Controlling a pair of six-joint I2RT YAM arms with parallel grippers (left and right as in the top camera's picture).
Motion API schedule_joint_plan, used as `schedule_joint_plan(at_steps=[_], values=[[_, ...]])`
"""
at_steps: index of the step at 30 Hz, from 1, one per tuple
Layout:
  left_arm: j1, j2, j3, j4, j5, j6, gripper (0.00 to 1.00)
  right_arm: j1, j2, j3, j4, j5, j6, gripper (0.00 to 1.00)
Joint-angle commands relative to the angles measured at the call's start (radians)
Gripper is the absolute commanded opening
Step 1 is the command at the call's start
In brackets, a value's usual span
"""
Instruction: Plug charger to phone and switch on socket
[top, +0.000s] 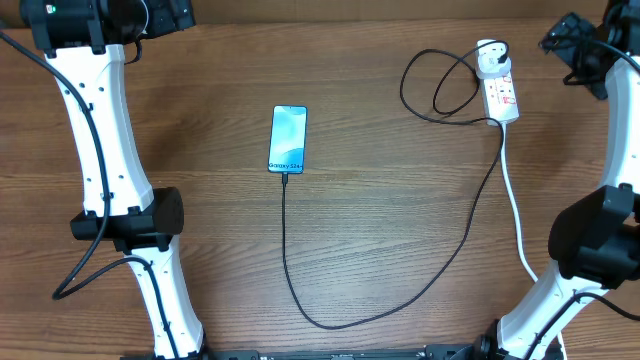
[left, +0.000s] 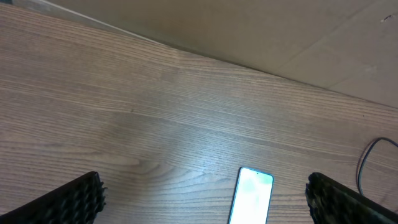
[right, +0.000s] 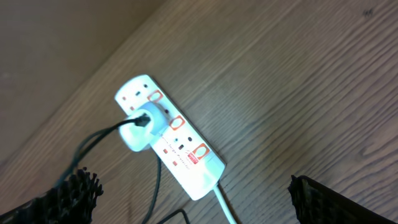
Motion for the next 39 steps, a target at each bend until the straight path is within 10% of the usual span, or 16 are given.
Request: schedule_joint_plan(at_steps=[1, 39], values=[[-0.007, -0.004, -0.004, -0.002, -0.006, -0.010, 1.00, 0.003, 0.042, -0.024, 0.013, -0.005, -0.003, 1.00], [-0.007, -0.004, -0.004, -0.002, -0.006, -0.010, 1.00, 0.004, 0.329, -0.085, 0.273, -0.038, 0.069, 1.00]])
